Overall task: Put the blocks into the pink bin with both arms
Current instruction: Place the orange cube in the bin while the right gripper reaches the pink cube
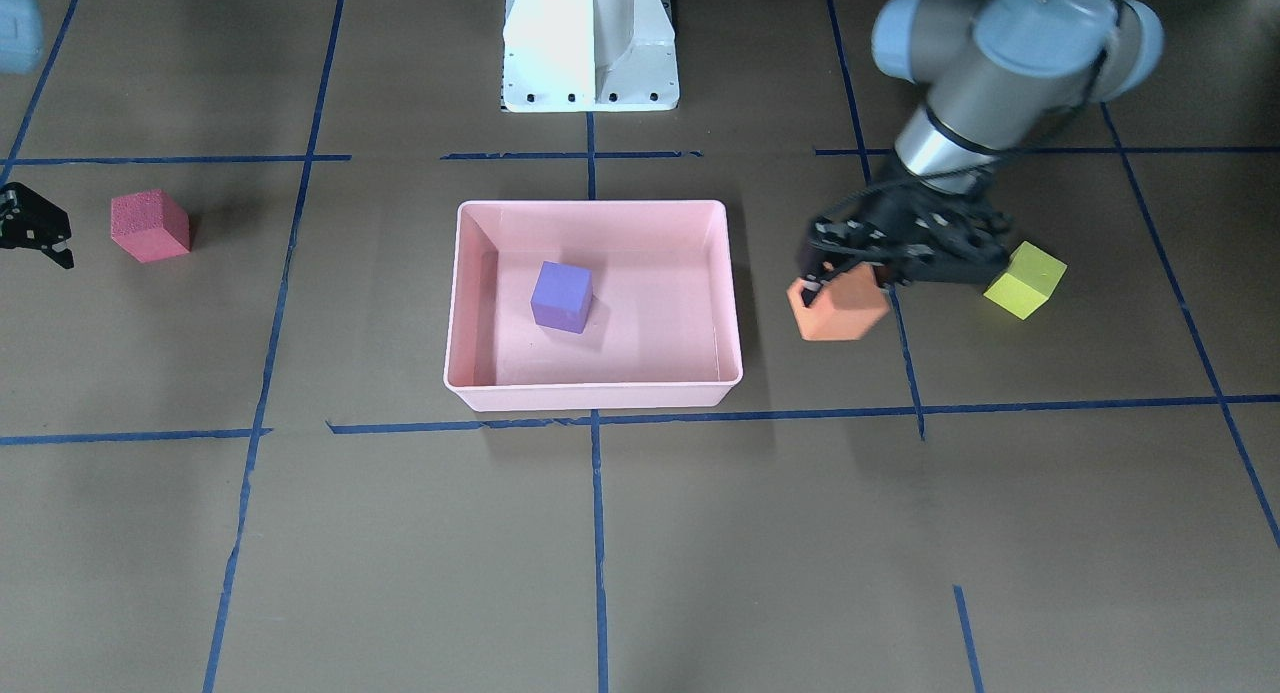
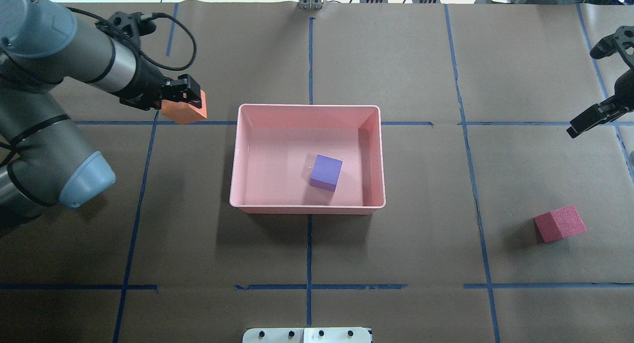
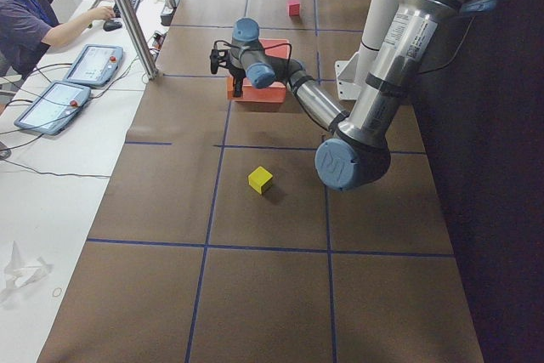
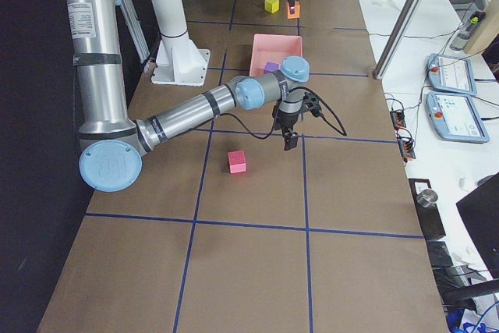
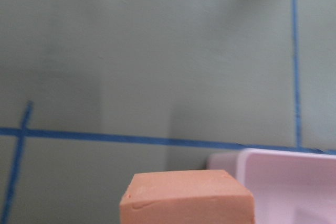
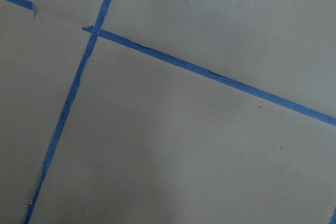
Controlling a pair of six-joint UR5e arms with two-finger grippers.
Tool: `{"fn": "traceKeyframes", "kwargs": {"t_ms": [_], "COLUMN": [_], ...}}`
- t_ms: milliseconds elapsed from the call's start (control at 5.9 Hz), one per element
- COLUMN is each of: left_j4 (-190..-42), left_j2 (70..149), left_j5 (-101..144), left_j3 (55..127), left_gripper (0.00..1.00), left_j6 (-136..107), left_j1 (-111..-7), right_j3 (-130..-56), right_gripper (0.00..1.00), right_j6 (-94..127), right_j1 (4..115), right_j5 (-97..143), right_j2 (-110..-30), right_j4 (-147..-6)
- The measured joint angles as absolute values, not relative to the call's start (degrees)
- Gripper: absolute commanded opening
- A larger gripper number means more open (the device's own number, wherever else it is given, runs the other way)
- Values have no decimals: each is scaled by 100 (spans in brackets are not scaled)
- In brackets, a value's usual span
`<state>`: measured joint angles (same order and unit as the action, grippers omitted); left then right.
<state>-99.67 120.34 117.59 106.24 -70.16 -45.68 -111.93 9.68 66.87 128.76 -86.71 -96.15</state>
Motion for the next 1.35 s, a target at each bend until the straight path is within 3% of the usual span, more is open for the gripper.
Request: {"fn": "traceKeyframes", "kwargs": {"t_ms": [169,677,1185,1355], "left_j4": [-9528,-9124,-9114,-9114], "left_j2": [12464,12913,12898,12880], "left_j5": [11434,10404,10325,10318], "left_j3": [10667,10626,10661,10682], "left_gripper": [99,100,100,100], "left_j6": [-7250,-7396,-7400,-7400], "left_j1": [-4166,-3287,-3207,-3187], "right_j3": [-11258,-11327,-11040,-11013], "right_gripper": [100,100,99,99], "right_j6": [1083,1488,3664,4095], "right_j1": [6679,6472,5407,5039], "right_j5": [12930,12972,12424,12090], "right_j2": [-8721,-8966,-10345,-10622], "right_j4": [-9615,-9306,-5905,-5454]}}
